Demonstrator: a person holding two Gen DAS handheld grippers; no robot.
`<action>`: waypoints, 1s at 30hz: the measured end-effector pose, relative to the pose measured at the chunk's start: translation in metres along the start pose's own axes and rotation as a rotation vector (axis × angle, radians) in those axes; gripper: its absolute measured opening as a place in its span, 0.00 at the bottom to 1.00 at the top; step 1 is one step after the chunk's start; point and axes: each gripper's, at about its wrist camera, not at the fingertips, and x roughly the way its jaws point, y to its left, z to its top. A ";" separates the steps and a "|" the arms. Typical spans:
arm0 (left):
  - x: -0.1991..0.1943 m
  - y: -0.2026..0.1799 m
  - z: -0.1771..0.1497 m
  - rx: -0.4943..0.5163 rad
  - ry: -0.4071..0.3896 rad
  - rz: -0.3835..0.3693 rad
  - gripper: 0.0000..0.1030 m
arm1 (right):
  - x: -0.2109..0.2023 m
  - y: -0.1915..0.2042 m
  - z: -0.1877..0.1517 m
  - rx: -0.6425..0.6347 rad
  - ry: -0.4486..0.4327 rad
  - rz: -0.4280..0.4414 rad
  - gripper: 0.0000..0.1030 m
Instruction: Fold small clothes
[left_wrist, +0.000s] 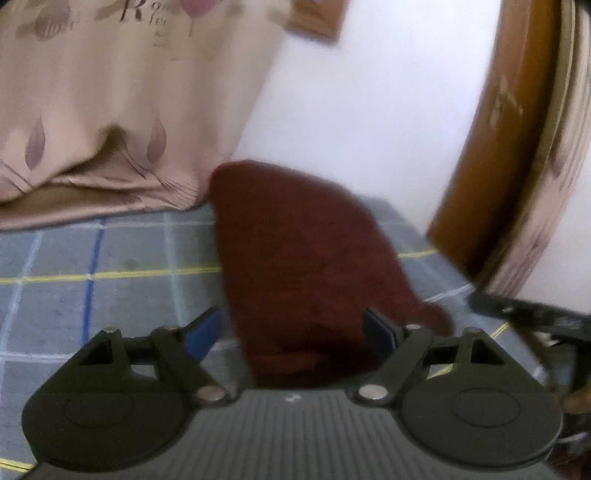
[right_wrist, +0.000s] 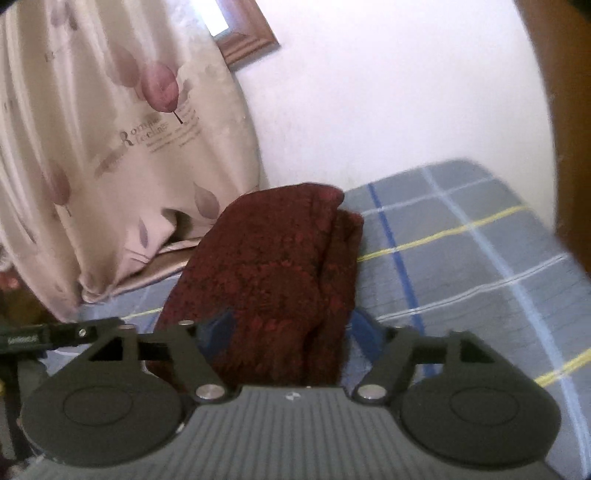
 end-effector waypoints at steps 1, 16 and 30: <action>0.001 -0.003 0.000 0.014 0.004 0.020 0.81 | -0.004 0.006 -0.001 -0.012 -0.016 -0.013 0.88; 0.021 -0.008 0.012 0.102 0.030 0.187 0.88 | 0.007 0.015 0.003 -0.008 -0.048 -0.103 1.00; 0.060 0.011 0.027 0.101 0.006 0.216 1.00 | 0.057 -0.011 0.015 0.065 0.028 -0.104 1.00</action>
